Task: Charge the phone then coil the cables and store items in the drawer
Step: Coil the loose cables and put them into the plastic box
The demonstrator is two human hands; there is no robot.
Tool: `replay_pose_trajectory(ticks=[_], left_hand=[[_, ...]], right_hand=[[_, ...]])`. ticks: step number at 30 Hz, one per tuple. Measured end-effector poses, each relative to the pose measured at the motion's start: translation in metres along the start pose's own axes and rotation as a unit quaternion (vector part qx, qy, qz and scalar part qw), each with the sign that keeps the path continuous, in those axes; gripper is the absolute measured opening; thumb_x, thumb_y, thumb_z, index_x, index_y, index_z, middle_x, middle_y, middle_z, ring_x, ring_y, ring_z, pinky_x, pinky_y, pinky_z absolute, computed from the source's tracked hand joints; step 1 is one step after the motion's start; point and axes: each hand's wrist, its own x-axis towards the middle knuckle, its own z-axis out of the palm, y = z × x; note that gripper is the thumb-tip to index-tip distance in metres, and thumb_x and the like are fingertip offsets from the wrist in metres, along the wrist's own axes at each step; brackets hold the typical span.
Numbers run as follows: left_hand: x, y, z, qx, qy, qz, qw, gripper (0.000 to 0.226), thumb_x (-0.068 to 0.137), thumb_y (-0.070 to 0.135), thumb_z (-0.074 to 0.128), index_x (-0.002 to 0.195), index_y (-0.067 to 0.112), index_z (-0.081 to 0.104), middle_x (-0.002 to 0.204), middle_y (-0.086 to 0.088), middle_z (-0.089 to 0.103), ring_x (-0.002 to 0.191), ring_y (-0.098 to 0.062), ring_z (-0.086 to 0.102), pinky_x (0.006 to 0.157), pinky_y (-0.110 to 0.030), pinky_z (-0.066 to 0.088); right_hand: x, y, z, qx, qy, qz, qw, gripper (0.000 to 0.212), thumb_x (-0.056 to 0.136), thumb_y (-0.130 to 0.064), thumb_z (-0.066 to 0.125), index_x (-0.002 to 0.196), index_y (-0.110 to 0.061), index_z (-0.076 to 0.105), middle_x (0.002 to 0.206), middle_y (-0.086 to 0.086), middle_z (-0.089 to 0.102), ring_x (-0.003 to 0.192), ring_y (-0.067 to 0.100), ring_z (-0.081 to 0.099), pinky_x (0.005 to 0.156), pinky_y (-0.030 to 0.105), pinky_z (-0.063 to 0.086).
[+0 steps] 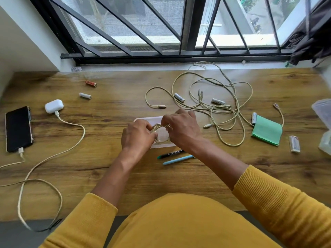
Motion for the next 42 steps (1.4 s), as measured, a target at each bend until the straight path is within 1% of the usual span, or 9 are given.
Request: replay_pose_trajectory(ticks=[7,11,16,21,26,30,35,38,42], left_hand=[[0.001,0.012,0.003,0.073,0.032,0.013,0.997,0.026,0.085,0.039,0.088,0.098,0.019,0.078,0.090,-0.002,0.076,0.085,-0.024,0.072,0.071,-0.033,0.054],[-0.001,0.016,0.004,0.062,0.045,0.022,0.997,0.029,0.083,0.035,0.090,0.102,0.018,0.078,0.090,-0.003,0.077,0.083,-0.021,0.072,0.068,-0.033,0.054],[0.001,0.019,0.003,0.079,-0.006,0.049,0.996,0.022,0.092,0.041,0.081,0.087,0.020,0.083,0.077,0.001,0.076,0.073,-0.017,0.069,0.066,-0.029,0.052],[0.006,0.021,-0.004,0.068,0.004,0.050,0.996,0.025,0.094,0.039,0.076,0.104,0.017,0.083,0.090,-0.008,0.080,0.084,-0.026,0.074,0.077,-0.033,0.058],[0.010,0.028,-0.017,0.046,0.046,0.068,0.996,0.017,0.098,0.029,0.072,0.101,0.016,0.083,0.083,-0.002,0.080,0.073,-0.015,0.071,0.059,-0.018,0.043],[0.022,0.033,-0.024,0.021,0.097,0.083,0.992,0.018,0.098,0.029,0.069,0.105,0.019,0.083,0.098,-0.003,0.081,0.088,-0.022,0.075,0.079,-0.030,0.057],[0.046,0.042,-0.022,-0.003,0.114,0.090,0.989,0.018,0.100,0.023,0.068,0.112,0.019,0.081,0.107,-0.003,0.080,0.095,-0.024,0.074,0.086,-0.032,0.056],[0.067,0.042,-0.016,0.008,0.069,0.091,0.993,0.024,0.098,0.015,0.066,0.119,0.020,0.079,0.117,-0.003,0.077,0.105,-0.023,0.071,0.096,-0.033,0.054],[0.095,0.040,-0.010,0.047,-0.009,0.073,0.996,0.036,0.090,0.008,0.072,0.121,0.026,0.078,0.128,-0.004,0.070,0.117,-0.024,0.065,0.104,-0.032,0.048]], right_hand=[[0.005,0.009,0.007,-0.044,-0.008,-0.029,0.999,0.024,0.099,-0.020,0.069,0.119,-0.030,0.065,0.096,-0.003,0.070,0.111,0.021,0.054,0.094,0.038,0.037],[0.008,0.008,0.006,-0.075,-0.010,-0.042,0.996,0.020,0.094,-0.012,0.069,0.103,-0.030,0.071,0.089,-0.008,0.070,0.105,0.019,0.053,0.085,0.035,0.024],[0.008,0.008,0.008,-0.121,-0.031,-0.076,0.989,0.018,0.094,-0.015,0.068,0.099,-0.029,0.078,0.105,-0.008,0.070,0.111,0.021,0.048,0.084,0.038,0.024],[0.001,0.015,0.013,-0.078,0.043,-0.068,0.994,0.016,0.086,-0.014,0.075,0.094,-0.028,0.078,0.100,-0.006,0.068,0.102,0.023,0.054,0.083,0.037,0.038],[-0.001,0.024,-0.003,0.044,0.153,-0.038,0.987,0.022,0.084,-0.006,0.079,0.097,-0.024,0.079,0.094,-0.002,0.071,0.091,0.024,0.057,0.075,0.036,0.044],[0.002,0.033,-0.021,0.118,0.174,-0.001,0.978,0.021,0.088,-0.006,0.073,0.101,-0.022,0.078,0.095,0.000,0.073,0.091,0.026,0.059,0.077,0.038,0.047],[0.011,0.050,-0.032,0.148,0.192,0.032,0.970,0.024,0.090,-0.004,0.070,0.104,-0.022,0.077,0.096,-0.002,0.075,0.089,0.020,0.058,0.083,0.037,0.048],[0.015,0.056,-0.034,0.169,0.197,0.037,0.965,0.020,0.091,-0.004,0.071,0.101,-0.019,0.078,0.098,-0.002,0.076,0.087,0.011,0.052,0.093,0.039,0.045],[0.024,0.060,-0.027,0.185,0.161,0.051,0.968,0.017,0.094,-0.009,0.069,0.102,-0.021,0.078,0.098,-0.003,0.076,0.090,0.019,0.060,0.091,0.038,0.045]])
